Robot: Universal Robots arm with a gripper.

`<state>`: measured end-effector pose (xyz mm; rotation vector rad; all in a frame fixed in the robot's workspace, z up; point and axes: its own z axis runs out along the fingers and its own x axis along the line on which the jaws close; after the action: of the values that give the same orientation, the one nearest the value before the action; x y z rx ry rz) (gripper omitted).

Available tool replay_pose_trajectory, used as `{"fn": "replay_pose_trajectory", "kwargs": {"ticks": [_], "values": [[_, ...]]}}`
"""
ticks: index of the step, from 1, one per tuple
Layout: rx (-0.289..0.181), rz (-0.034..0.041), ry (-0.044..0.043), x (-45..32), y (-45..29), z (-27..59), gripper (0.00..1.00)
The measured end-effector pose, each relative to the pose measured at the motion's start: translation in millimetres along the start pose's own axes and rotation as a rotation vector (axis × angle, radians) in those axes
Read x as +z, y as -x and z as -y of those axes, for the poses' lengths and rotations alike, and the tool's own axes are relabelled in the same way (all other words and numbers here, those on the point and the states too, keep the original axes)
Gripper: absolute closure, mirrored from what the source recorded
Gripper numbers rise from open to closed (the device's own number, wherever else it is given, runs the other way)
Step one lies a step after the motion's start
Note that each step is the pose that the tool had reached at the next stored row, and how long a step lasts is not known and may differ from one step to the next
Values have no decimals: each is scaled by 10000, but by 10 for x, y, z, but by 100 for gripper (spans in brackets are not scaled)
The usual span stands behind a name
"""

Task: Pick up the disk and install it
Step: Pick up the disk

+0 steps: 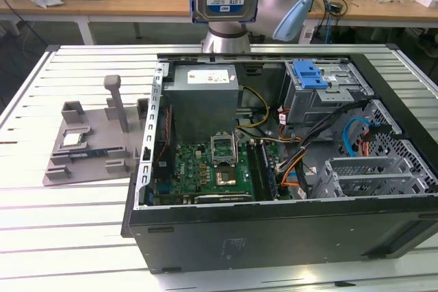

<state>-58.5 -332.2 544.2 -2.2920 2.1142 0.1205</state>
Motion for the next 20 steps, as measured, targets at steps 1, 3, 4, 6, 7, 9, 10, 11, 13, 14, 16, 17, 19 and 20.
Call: {"fn": "replay_pose_trajectory", "kwargs": {"ticks": [1,3,4,6,7,9,10,11,13,14,16,17,19,20], "values": [[0,0,2,-1,-28,16,63],[4,0,2,-1,-60,34,63],[5,0,3,-2,-72,41,63],[5,1,4,-2,-98,58,63],[6,0,5,-3,-112,67,63],[8,0,6,-4,-140,84,63],[10,1,6,-4,-161,98,63],[12,1,8,-5,-188,114,63],[16,1,11,-7,-244,146,63],[17,1,11,-7,-256,153,63],[20,1,12,-9,-296,174,63],[21,1,13,-10,-309,181,63],[25,2,14,-12,-356,211,63],[27,2,16,-13,-376,224,63]]}}
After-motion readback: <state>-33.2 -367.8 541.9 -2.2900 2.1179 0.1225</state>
